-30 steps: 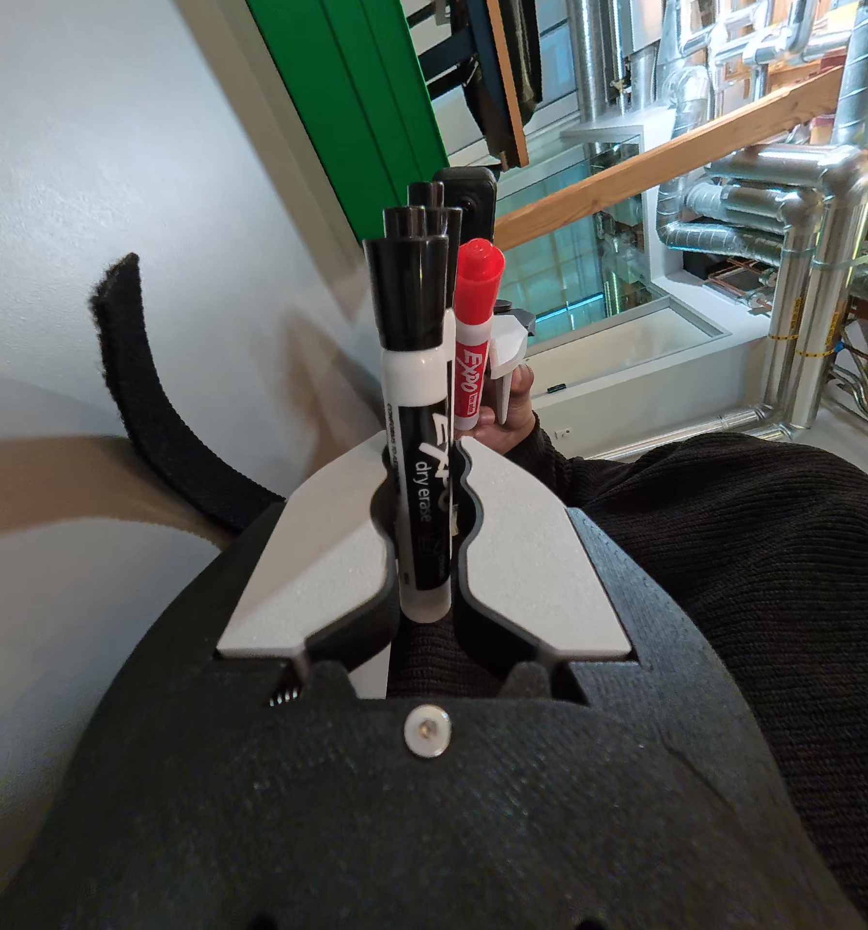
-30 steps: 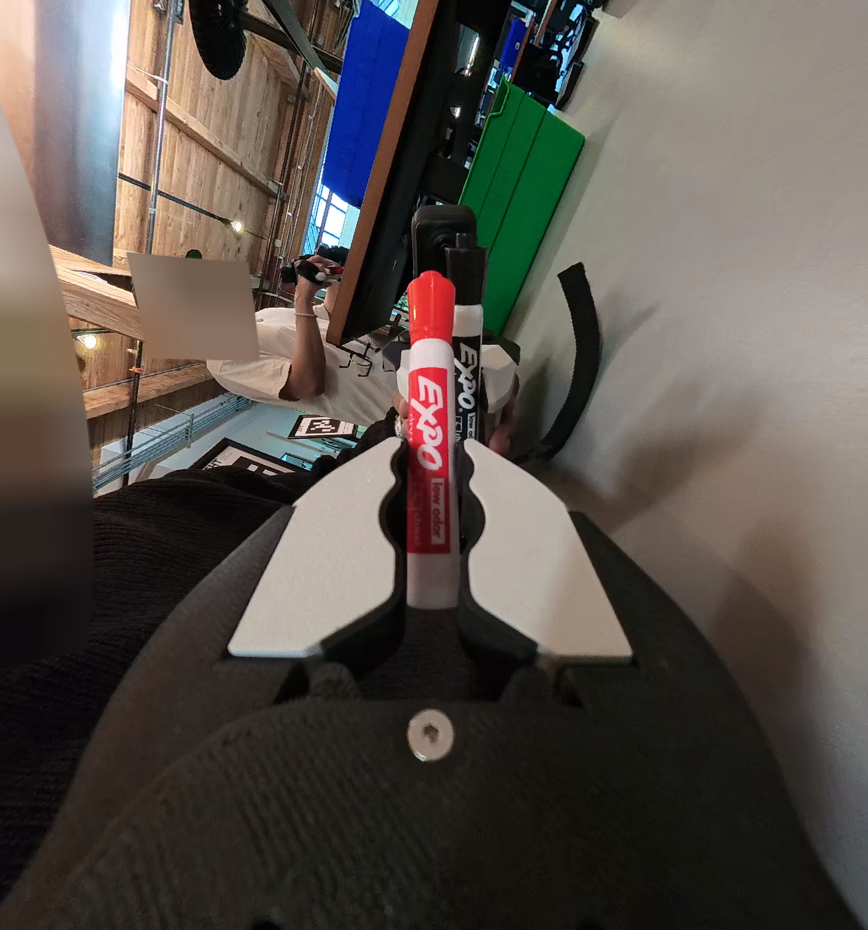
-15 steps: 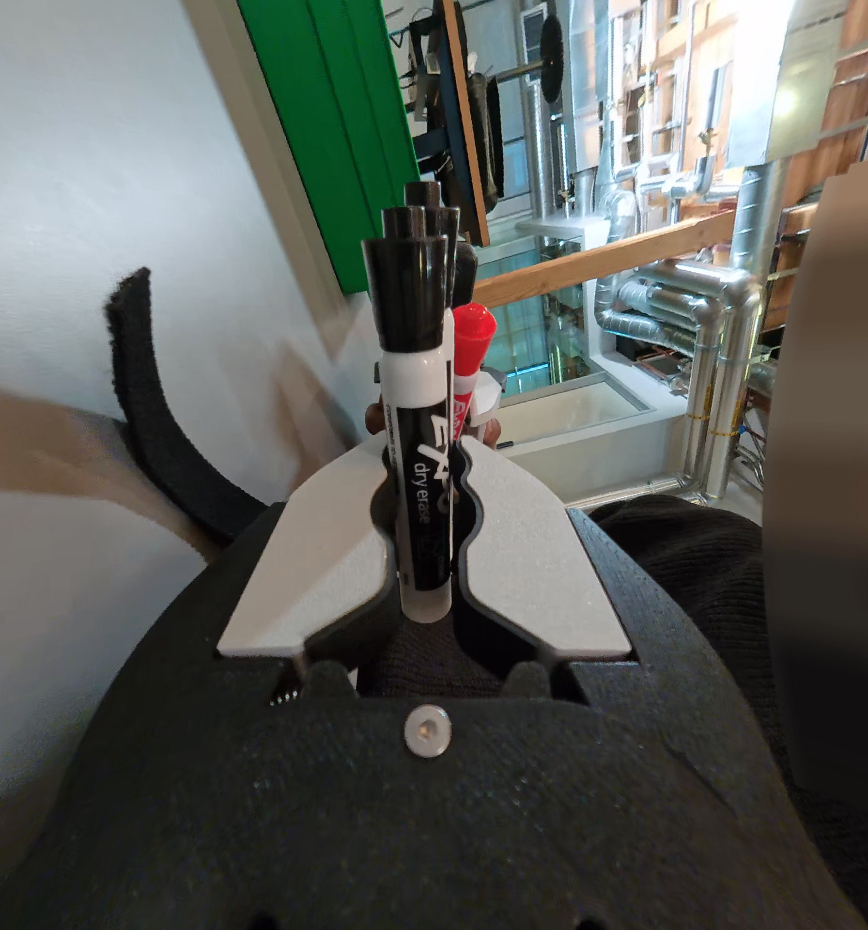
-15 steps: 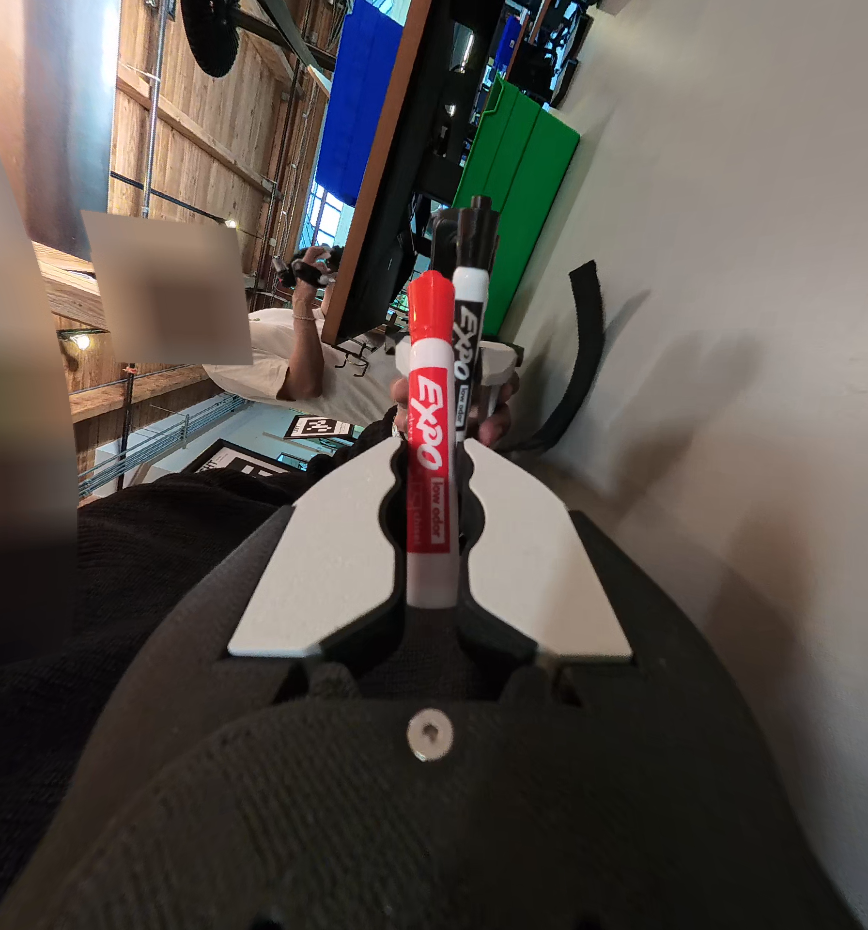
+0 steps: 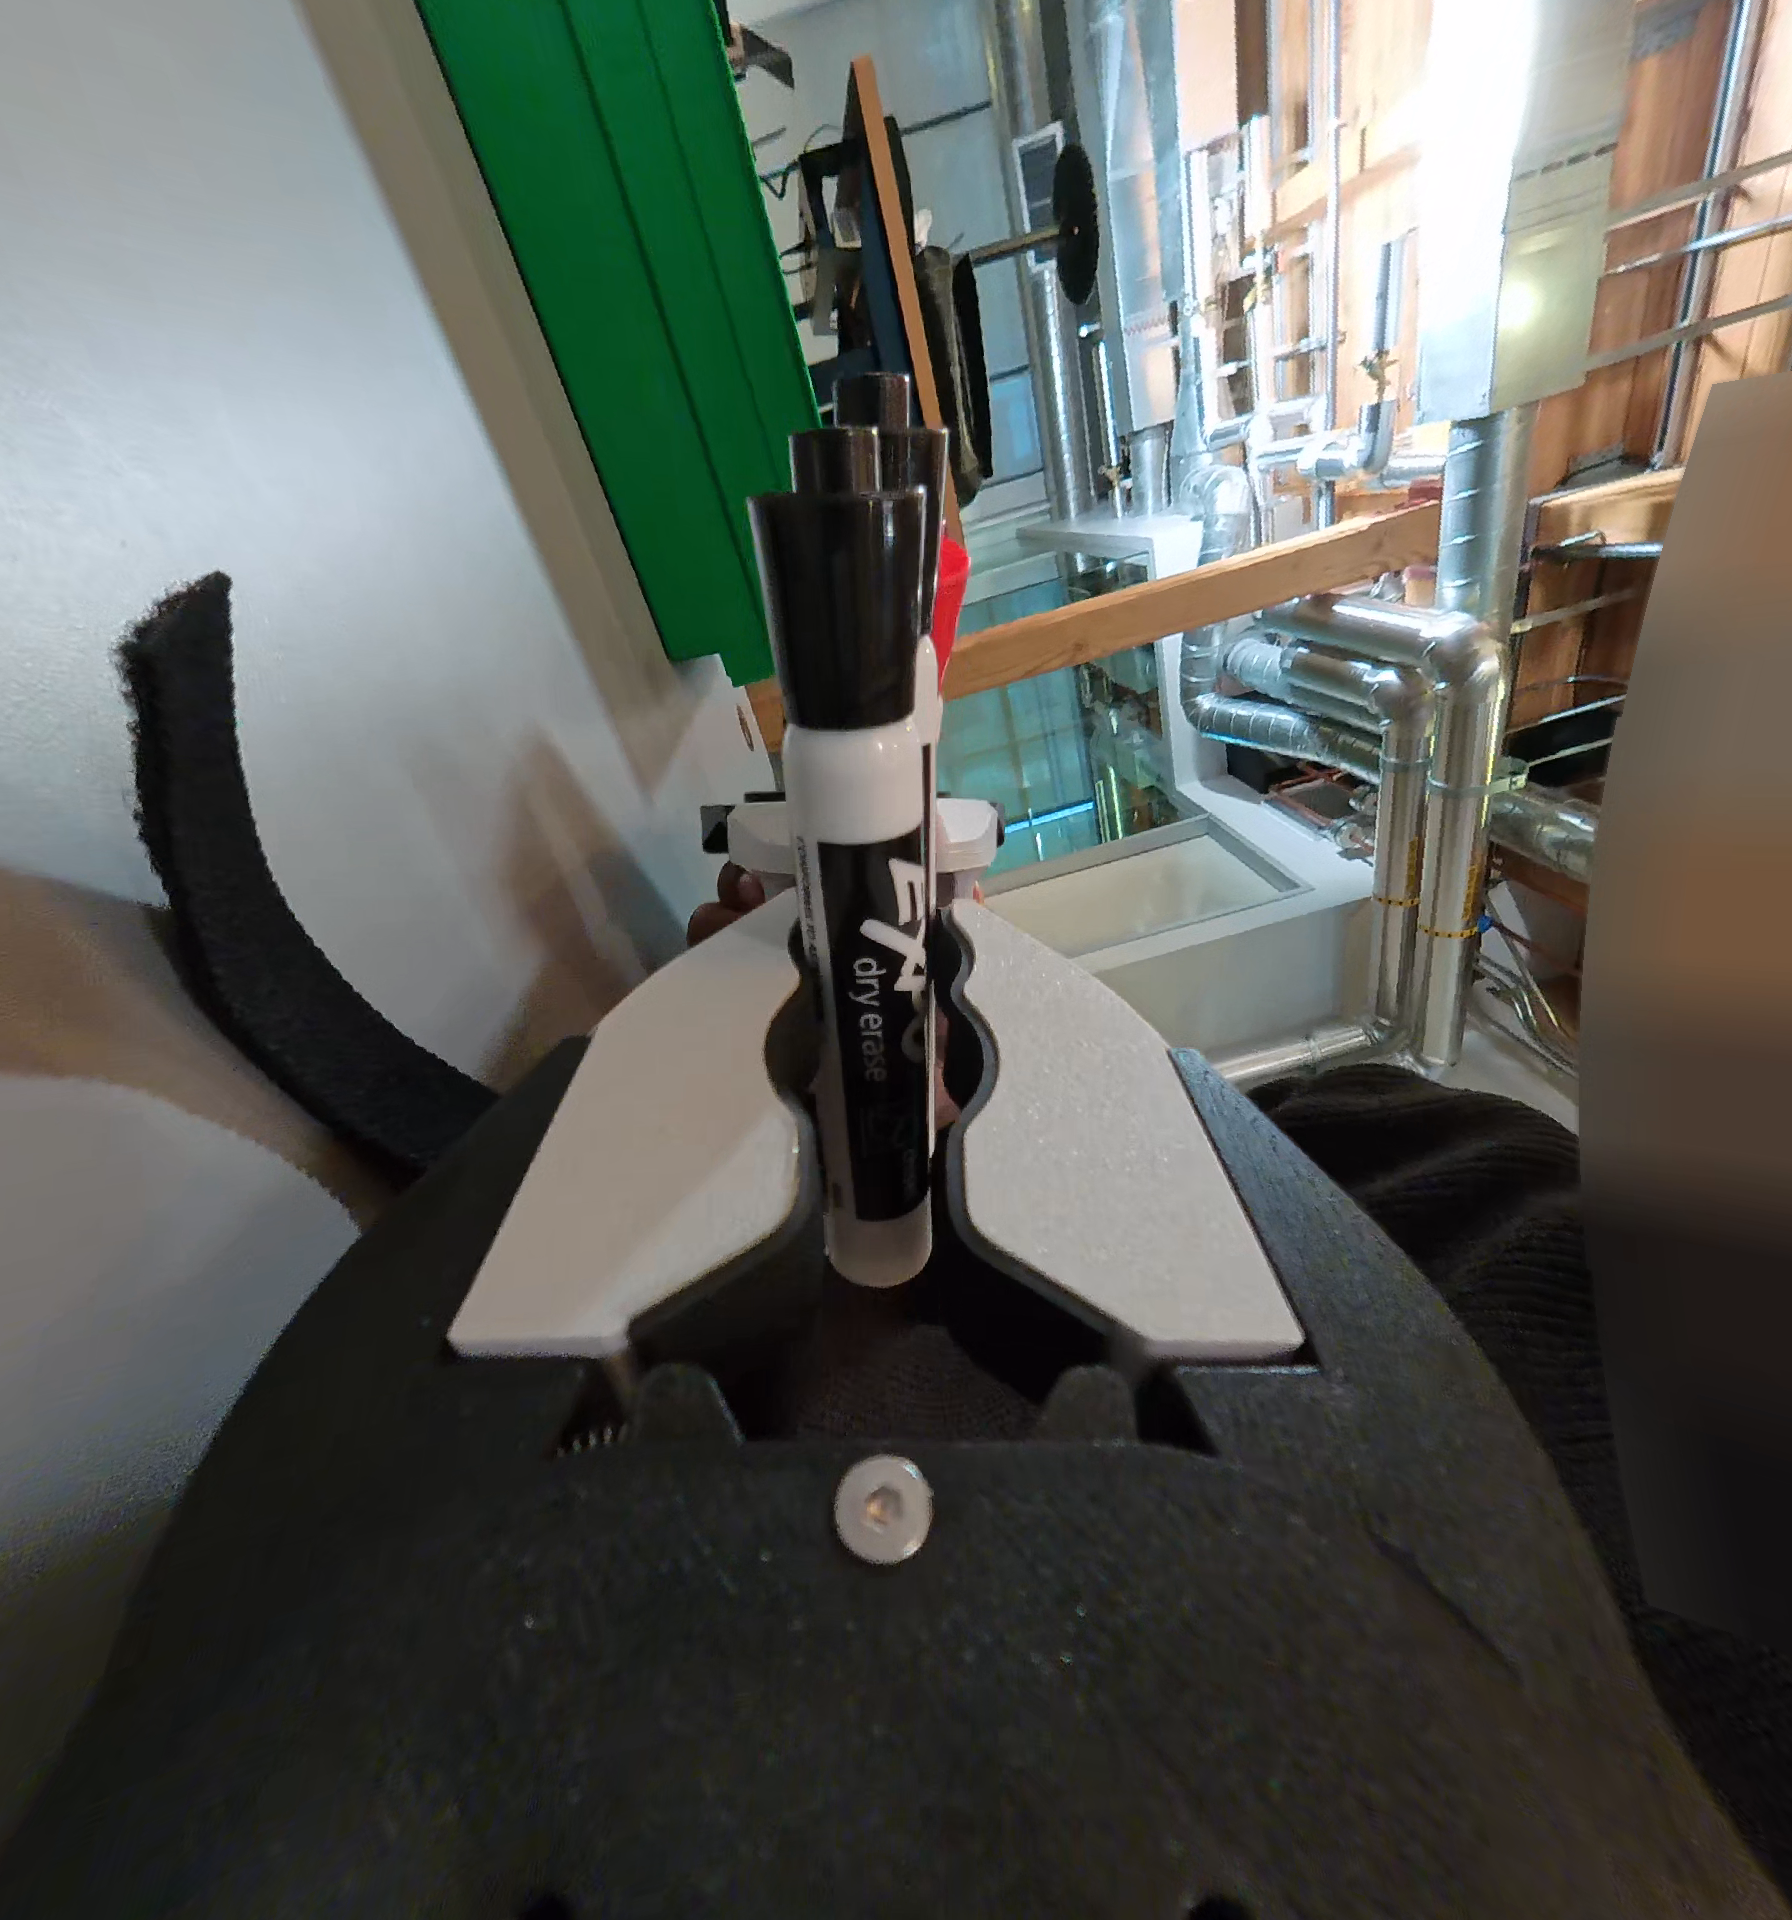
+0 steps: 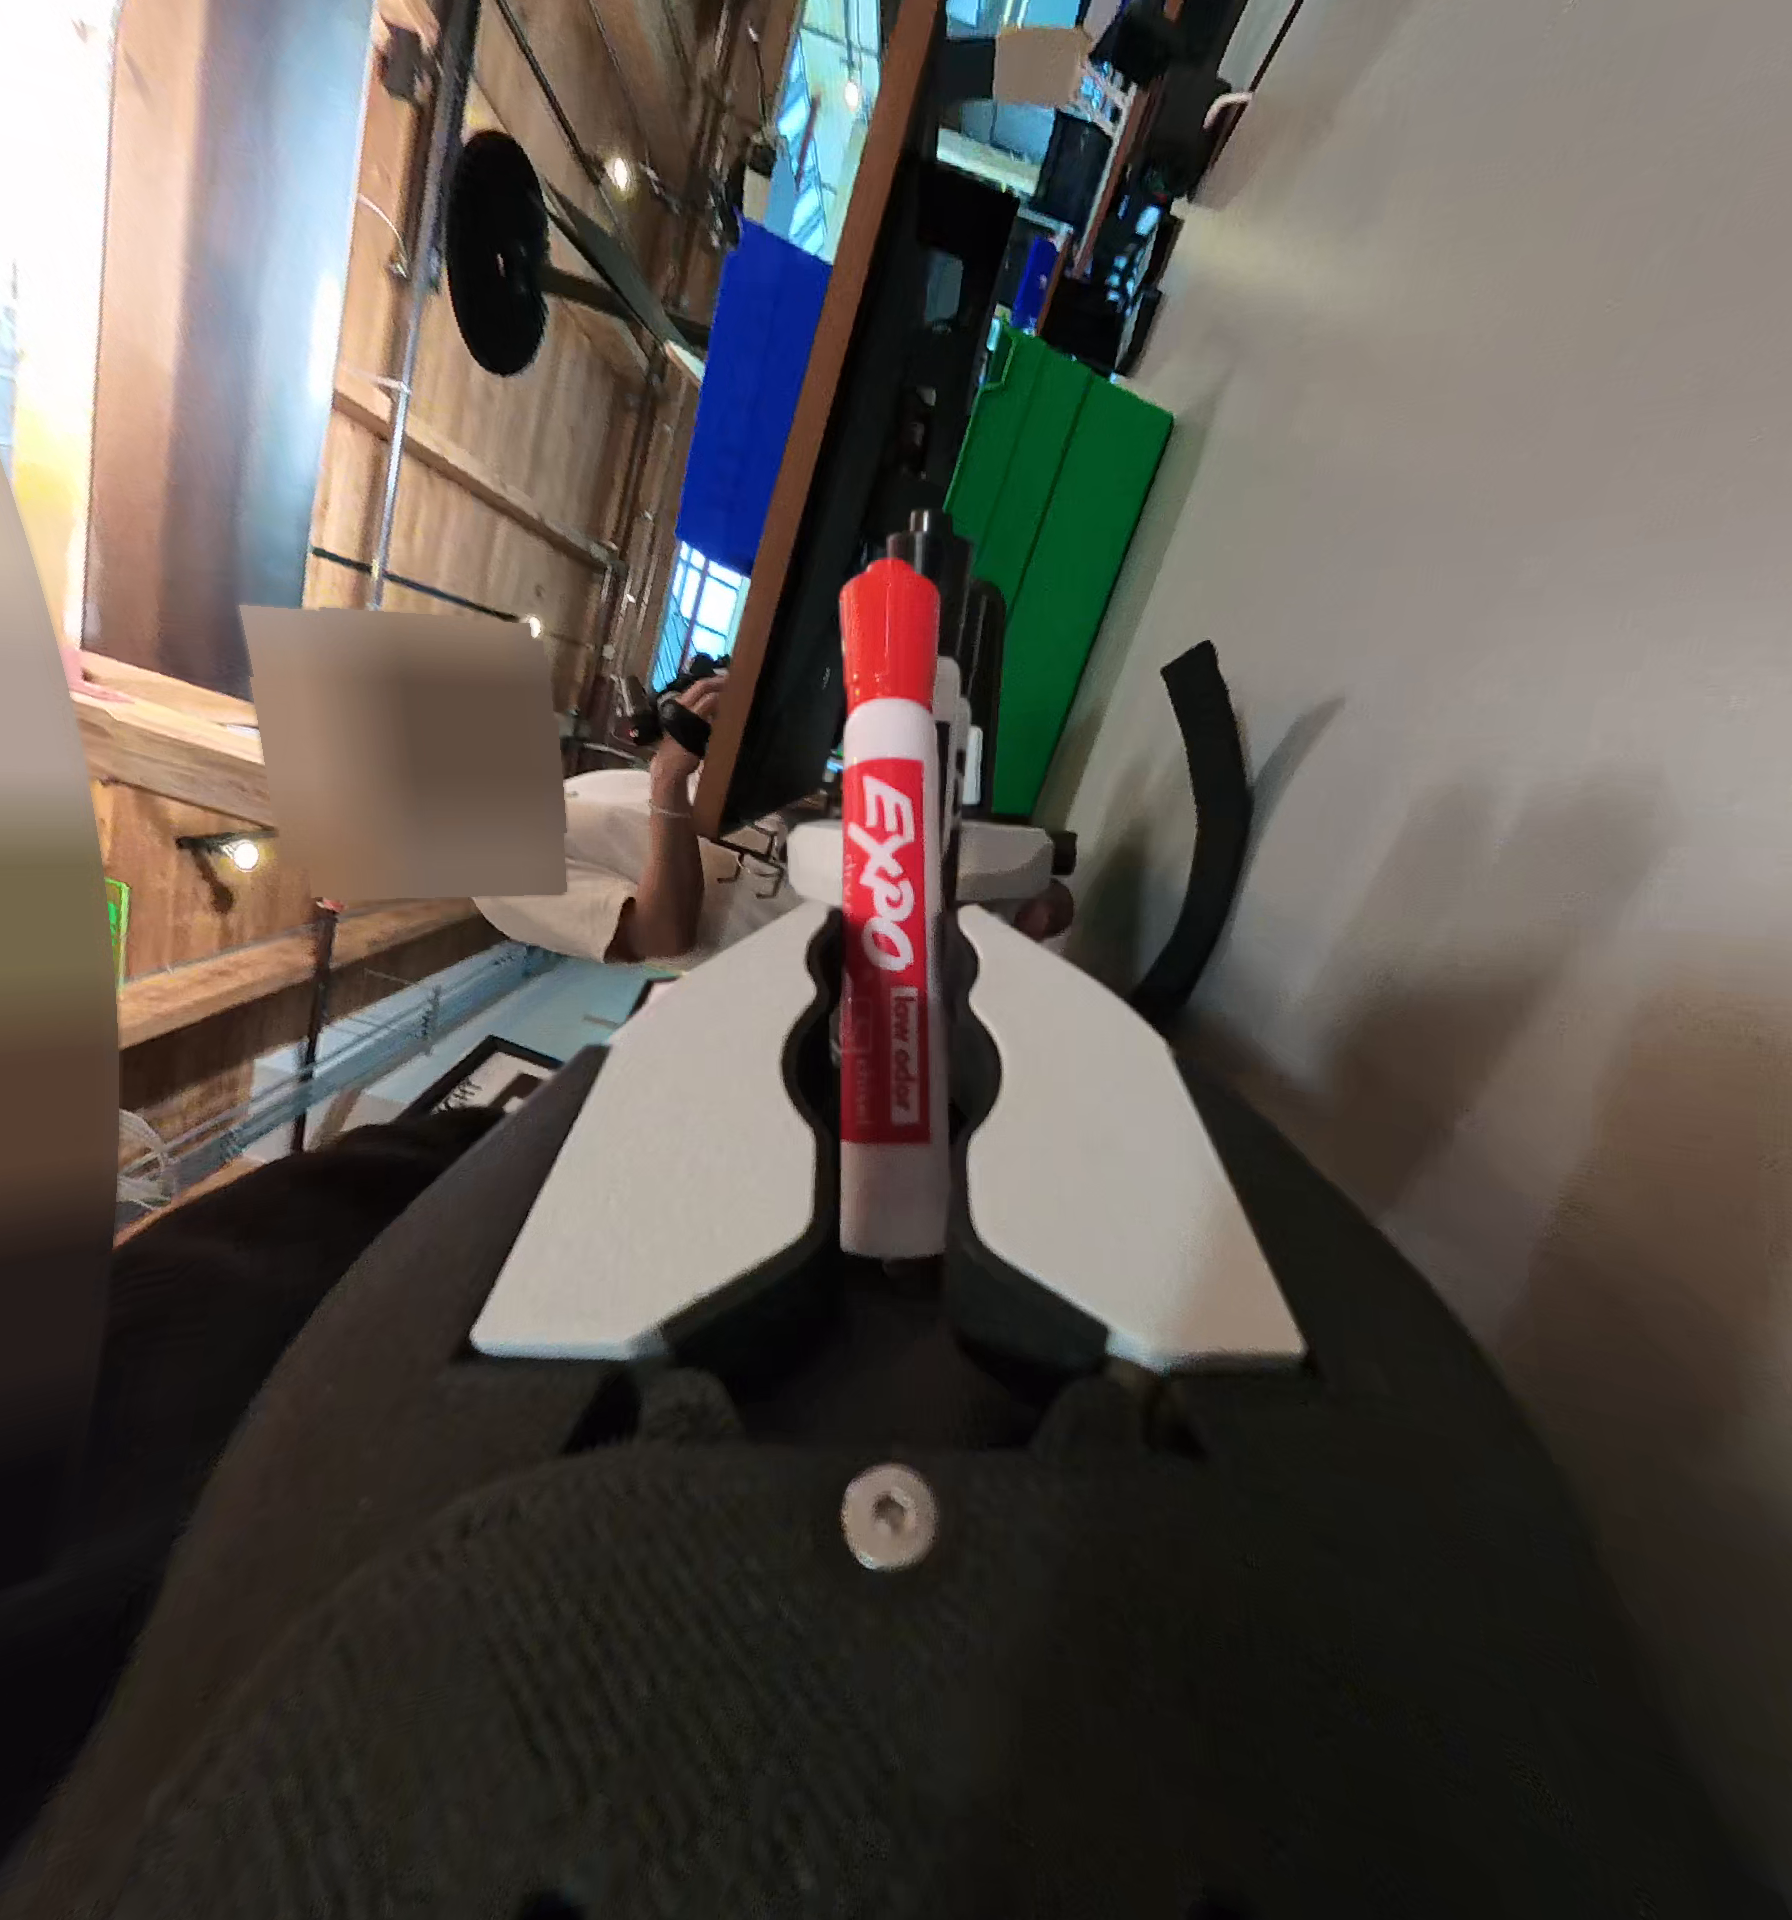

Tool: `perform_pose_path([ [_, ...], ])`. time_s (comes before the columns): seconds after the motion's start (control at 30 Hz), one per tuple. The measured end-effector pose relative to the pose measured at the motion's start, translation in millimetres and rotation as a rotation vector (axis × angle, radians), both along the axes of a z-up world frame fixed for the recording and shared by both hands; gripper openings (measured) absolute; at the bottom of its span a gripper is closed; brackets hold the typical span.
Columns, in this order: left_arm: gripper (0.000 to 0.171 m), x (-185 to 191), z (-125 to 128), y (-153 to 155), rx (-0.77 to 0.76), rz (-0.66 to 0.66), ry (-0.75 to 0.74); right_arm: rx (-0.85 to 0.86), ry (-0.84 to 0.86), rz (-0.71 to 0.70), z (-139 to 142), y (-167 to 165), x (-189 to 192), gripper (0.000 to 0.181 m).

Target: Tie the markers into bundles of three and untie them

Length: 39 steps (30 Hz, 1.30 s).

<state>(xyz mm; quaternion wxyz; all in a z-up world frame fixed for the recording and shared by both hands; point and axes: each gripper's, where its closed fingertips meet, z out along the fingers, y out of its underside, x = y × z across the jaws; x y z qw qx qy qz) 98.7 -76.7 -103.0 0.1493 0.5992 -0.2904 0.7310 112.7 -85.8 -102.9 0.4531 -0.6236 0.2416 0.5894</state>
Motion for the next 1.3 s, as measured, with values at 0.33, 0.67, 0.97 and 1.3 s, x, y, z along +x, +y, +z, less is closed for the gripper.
perform_pose_path([
  [0.33, 0.019, 2, -3, 4, 0.011, 0.044, 0.013, -0.002, 0.031, -0.013, -2, 21, -17, 0.018],
  [0.67, 0.019, 0, -3, -4, 0.007, -0.008, 0.011, -0.009, 0.065, -0.037, -3, 22, -9, 0.018],
  [0.97, 0.019, 1, -6, -4, 0.012, -0.005, 0.022, -0.017, 0.118, -0.038, -5, 22, -11, 0.018],
  [1.3, 0.020, 0, -7, -7, 0.007, -0.023, 0.031, -0.022, 0.128, -0.053, -7, 23, -11, 0.018],
])
